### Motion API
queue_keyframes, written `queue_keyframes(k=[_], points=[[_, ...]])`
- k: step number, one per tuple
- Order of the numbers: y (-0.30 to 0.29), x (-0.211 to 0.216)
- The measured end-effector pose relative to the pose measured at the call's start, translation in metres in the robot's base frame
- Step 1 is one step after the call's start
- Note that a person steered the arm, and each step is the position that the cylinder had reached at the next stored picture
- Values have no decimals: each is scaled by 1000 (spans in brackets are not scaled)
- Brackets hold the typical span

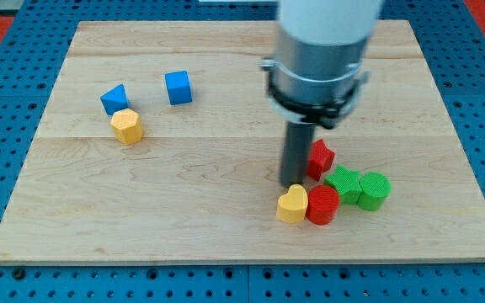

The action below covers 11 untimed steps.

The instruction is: Place blue triangle below blue cube

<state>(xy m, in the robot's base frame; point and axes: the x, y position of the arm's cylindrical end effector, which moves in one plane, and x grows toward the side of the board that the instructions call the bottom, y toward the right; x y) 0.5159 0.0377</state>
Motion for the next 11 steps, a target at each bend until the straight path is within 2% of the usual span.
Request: queue_keyframes(k=[1,2,3,4,6,7,8,10,11], points=[[-97,0],[-239,-15],[-337,-59],[-341,-113],[-243,-143],[-184,-143],[-122,-124],[-197,-126],[-150,-80]])
